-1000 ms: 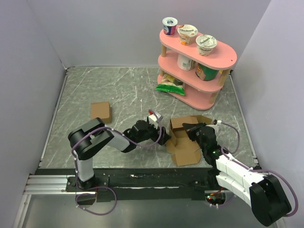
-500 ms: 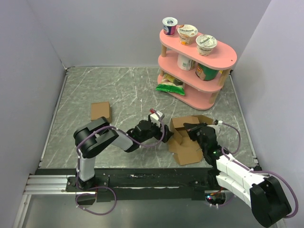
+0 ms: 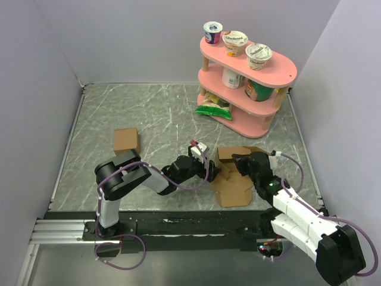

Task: Fold the paper box

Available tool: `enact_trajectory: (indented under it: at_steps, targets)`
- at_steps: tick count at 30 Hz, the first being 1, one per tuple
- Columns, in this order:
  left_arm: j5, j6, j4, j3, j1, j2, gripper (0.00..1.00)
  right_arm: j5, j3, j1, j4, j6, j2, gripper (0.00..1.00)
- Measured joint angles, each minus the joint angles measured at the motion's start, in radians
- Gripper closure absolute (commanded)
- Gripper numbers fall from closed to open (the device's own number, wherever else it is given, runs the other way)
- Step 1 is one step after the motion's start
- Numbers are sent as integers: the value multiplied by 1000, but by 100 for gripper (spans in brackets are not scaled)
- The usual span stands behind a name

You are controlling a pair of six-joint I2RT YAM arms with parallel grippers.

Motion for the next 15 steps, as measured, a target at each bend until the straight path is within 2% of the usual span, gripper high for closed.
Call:
enact_trajectory:
  at_steps: [10, 15]
  targets:
    - [-32, 46, 35, 13, -3, 11, 4, 2, 16, 1, -43, 37, 5, 100]
    - [-89, 72, 68, 34, -13, 44, 11, 2, 16, 1, -40, 48, 14, 100]
